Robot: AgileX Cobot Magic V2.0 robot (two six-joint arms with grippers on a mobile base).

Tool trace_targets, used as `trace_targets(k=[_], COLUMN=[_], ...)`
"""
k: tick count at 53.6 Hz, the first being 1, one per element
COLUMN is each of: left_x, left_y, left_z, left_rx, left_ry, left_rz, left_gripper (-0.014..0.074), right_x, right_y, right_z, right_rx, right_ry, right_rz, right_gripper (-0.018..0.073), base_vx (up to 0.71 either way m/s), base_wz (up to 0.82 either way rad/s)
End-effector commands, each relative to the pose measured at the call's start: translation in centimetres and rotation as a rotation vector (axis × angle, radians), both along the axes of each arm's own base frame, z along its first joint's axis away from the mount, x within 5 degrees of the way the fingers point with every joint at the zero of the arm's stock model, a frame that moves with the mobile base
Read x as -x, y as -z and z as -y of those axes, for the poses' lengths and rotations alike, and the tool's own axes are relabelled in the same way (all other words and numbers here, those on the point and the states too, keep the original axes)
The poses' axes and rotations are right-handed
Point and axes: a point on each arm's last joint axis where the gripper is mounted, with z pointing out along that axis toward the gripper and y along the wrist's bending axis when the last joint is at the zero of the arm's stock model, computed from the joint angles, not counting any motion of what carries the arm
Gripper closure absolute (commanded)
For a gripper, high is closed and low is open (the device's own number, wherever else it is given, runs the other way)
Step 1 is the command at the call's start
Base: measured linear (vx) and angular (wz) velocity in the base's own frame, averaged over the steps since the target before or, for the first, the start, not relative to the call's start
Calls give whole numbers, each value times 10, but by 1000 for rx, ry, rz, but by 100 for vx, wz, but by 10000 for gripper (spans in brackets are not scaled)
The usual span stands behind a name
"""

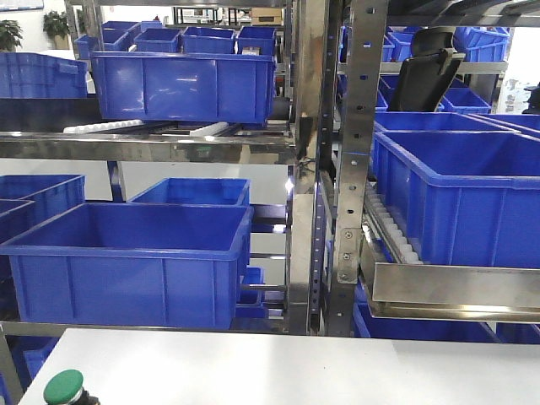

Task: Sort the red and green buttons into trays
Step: 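Lift both held buttons up off the table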

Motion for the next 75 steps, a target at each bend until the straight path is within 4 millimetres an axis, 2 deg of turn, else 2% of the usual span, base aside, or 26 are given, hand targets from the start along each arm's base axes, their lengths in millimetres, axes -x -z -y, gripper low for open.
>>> trace_targets(k=[1, 8, 17, 27, 33, 38, 45, 50, 54, 58, 67, 75], left_x=[-6, -13, -13, 0, 12, 25, 45, 62, 77, 90, 105, 106], left_y=[-32, -64, -97, -102, -106, -116, -129, -128, -123, -114, -102, -99], left_z=[3, 0, -2, -8, -12, -17, -24, -29, -33, -36, -41, -41], left_rx=[2, -72, -59, -46, -50, -37, -54, -68, -43, -17, 3, 6], left_ry=[12, -24, -42, -71, -84, -89, -88, -84, -82, -82, -80, -82], left_rz=[64, -6, 55, 14, -2, 40, 103, 145, 176, 207, 263, 253], left_gripper=[596, 596, 596, 596, 596, 596, 596, 596, 596, 596, 596, 596], right_x=[-4, 0, 5, 6, 16, 32, 59, 79, 95, 106, 119, 121], right_y=[-34, -45, -68, -109, -137, -160, -180, -190, -197, -200, -201, -199], right_z=[-6, -9, -7, -7, -5, -5, -5, -5, -3, -4, -6, -8], right_rx=[-50, -18, 70, 210, 313, 312, 347, 349, 337, 397, 509, 571], right_ry=[-65, -112, -114, -143, -157, -141, -150, -140, -118, -131, -177, -219], right_rz=[262, 276, 292, 288, 312, 369, 437, 462, 486, 517, 547, 552], right_gripper=[569, 568, 568, 568, 568, 568, 568, 568, 568, 568, 568, 568], base_vx=[0, 0, 0, 0, 0, 0, 0, 0, 0, 0, 0, 0], base_wz=[0, 0, 0, 0, 0, 0, 0, 0, 0, 0, 0, 0])
